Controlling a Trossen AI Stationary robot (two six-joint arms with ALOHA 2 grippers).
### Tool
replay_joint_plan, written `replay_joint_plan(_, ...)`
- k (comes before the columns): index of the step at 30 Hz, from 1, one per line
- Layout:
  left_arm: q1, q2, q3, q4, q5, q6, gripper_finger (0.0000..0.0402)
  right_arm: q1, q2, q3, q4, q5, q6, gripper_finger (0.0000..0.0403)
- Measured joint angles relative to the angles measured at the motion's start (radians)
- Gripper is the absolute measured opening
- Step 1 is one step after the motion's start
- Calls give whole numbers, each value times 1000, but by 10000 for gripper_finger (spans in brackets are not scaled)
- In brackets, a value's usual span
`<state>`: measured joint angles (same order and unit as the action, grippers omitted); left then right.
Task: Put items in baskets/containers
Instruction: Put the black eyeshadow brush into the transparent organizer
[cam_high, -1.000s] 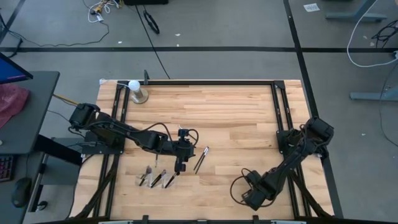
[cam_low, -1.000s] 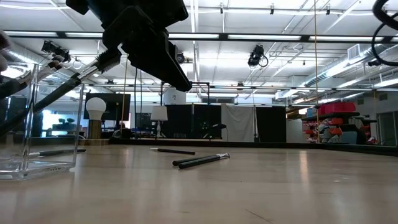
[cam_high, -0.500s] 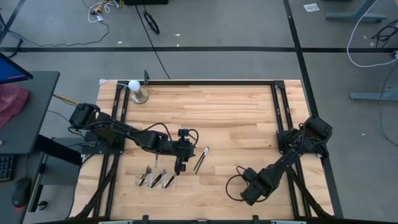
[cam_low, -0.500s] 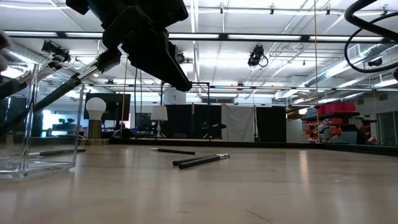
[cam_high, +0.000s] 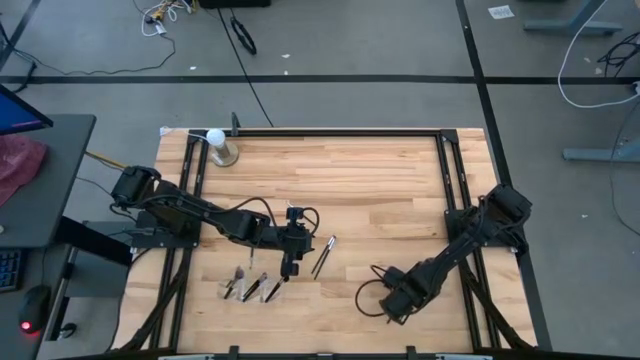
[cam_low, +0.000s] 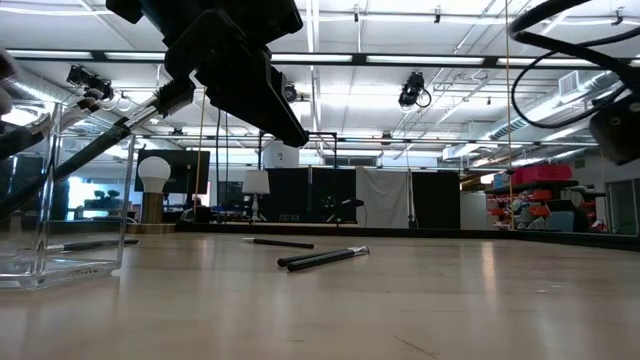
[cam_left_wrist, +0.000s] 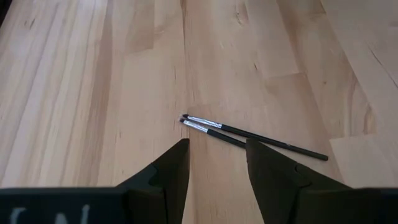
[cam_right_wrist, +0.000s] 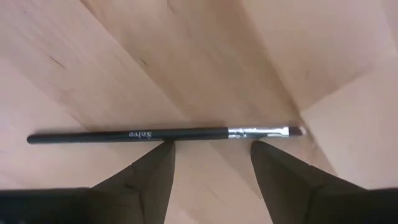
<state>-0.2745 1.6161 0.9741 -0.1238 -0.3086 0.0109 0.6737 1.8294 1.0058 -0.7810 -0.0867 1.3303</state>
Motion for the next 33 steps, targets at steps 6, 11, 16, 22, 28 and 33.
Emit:
replay_joint_plan(6, 0, 0, 0, 0, 0, 0, 161, -39, 0, -1, -1, 2, -86, 220)
replay_joint_plan(11, 0, 0, 0, 0, 0, 0, 161, -65, 0, -1, -1, 19, -146, 220)
replay_joint_plan(16, 0, 0, 0, 0, 0, 0, 161, -92, 0, -1, 0, 26, -184, 220)
replay_joint_plan(22, 0, 0, 0, 0, 0, 0, 161, -121, -1, -1, 3, 40, -196, 220)
replay_joint_plan(28, 0, 0, 0, 0, 0, -1, 161, -140, -26, -3, 9, 65, -181, 220)
replay_joint_plan(33, 0, 0, 0, -1, 0, -1, 161, -134, -101, -10, 2, 229, -119, 219)
